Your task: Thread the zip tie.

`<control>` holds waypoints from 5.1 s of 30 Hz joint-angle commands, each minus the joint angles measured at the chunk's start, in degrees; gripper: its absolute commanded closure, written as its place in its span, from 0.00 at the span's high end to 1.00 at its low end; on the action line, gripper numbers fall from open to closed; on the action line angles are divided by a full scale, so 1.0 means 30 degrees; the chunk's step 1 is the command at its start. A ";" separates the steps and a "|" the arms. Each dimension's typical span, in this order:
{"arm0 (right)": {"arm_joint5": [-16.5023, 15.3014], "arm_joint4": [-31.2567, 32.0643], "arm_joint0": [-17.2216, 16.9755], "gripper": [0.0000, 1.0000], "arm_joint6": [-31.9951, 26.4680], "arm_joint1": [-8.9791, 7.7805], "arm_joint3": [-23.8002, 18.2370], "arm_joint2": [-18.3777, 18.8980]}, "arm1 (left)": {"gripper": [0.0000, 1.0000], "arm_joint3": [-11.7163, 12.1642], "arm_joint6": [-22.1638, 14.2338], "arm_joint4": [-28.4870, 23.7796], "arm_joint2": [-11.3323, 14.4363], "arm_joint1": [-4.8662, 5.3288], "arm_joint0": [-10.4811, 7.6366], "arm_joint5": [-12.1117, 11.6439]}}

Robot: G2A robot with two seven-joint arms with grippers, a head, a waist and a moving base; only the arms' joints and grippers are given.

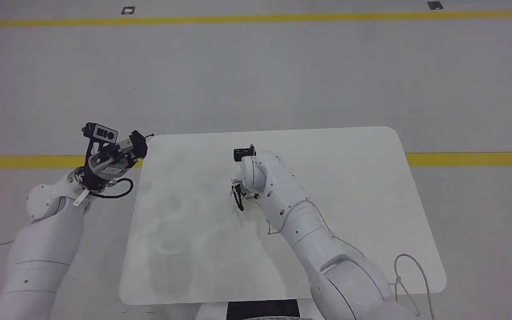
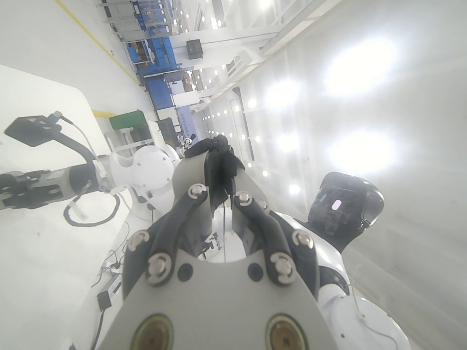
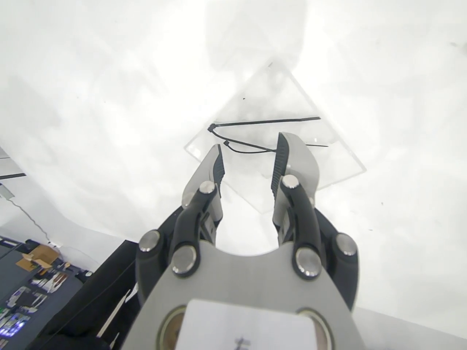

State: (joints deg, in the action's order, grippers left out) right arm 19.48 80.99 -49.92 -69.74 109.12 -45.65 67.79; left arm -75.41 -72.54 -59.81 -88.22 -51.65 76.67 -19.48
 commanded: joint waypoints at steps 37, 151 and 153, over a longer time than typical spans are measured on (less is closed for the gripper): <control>-0.3171 0.1328 0.0788 0.39 0.2381 0.0053 0.1277 -0.0944 | 0.00 0.0000 0.0000 0.0000 0.0000 0.0000 0.0000 0.0000; -1.2753 0.0523 0.1280 0.14 0.3538 -0.4612 -0.2848 -1.0404 | 0.00 0.0000 0.0000 0.0000 0.0000 0.0000 0.0000 0.0000; -1.2706 0.0478 0.1382 0.14 0.3800 -0.4446 -0.2356 -1.0632 | 0.00 0.0000 0.0000 0.0000 0.0000 0.0000 0.0000 0.0000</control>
State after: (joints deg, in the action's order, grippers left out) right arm -18.68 82.52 -45.91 -58.65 95.59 -53.38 36.15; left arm -75.41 -72.54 -59.81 -88.22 -51.65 76.67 -19.48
